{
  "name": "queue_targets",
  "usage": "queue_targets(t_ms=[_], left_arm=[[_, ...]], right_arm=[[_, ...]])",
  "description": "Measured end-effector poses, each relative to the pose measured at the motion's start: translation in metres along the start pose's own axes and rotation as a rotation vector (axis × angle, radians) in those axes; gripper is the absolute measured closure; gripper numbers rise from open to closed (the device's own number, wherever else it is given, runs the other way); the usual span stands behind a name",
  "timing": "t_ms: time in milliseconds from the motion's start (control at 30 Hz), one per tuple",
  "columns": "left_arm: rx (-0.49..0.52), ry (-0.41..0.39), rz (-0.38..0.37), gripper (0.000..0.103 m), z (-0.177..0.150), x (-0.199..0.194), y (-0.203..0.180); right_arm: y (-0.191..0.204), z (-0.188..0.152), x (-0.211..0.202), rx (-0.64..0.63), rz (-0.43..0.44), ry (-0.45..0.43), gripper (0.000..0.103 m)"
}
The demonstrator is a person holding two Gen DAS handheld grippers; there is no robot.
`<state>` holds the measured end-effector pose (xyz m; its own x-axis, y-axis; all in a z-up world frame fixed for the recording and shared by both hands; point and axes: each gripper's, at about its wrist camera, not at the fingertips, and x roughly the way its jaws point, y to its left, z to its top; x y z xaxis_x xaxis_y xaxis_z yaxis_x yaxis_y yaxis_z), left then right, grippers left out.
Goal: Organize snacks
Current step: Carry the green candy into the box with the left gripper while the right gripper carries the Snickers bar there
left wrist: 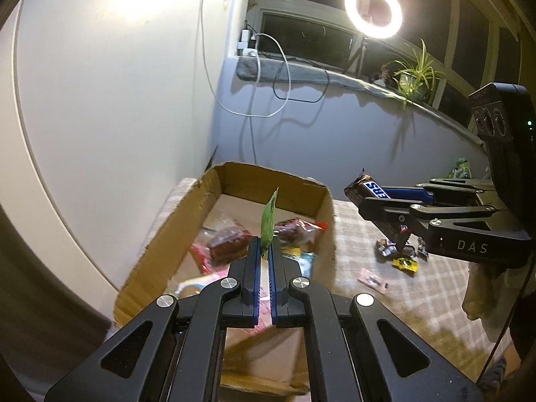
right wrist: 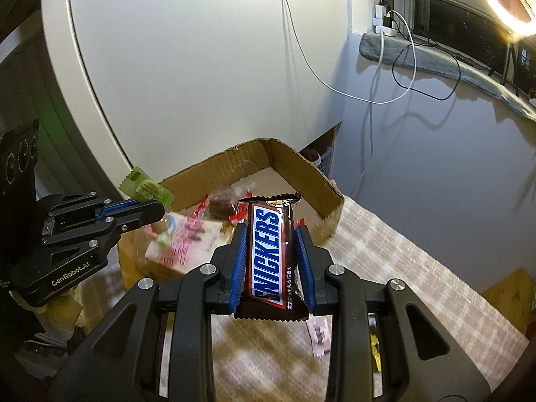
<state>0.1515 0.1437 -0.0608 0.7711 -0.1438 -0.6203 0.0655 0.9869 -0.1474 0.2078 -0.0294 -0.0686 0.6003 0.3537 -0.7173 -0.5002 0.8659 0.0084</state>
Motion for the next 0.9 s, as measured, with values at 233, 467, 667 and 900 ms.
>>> queue_targets(t_ms=[233, 467, 667, 900], left_arm=[[-0.007, 0.004, 0.017, 0.1, 0.008, 0.012, 0.013], [-0.016, 0.024, 0.025, 0.1, 0.012, 0.024, 0.022], [-0.021, 0.03, 0.031, 0.1, 0.017, 0.031, 0.026], [-0.025, 0.034, 0.046, 0.1, 0.021, 0.036, 0.03]], right_arm=[[0.001, 0.016, 0.03, 0.005, 0.004, 0.019, 0.074], [-0.001, 0.029, 0.059, 0.023, 0.012, 0.041, 0.074], [-0.001, 0.039, 0.079, 0.025, 0.013, 0.058, 0.074], [-0.001, 0.043, 0.093, 0.024, 0.015, 0.075, 0.074]])
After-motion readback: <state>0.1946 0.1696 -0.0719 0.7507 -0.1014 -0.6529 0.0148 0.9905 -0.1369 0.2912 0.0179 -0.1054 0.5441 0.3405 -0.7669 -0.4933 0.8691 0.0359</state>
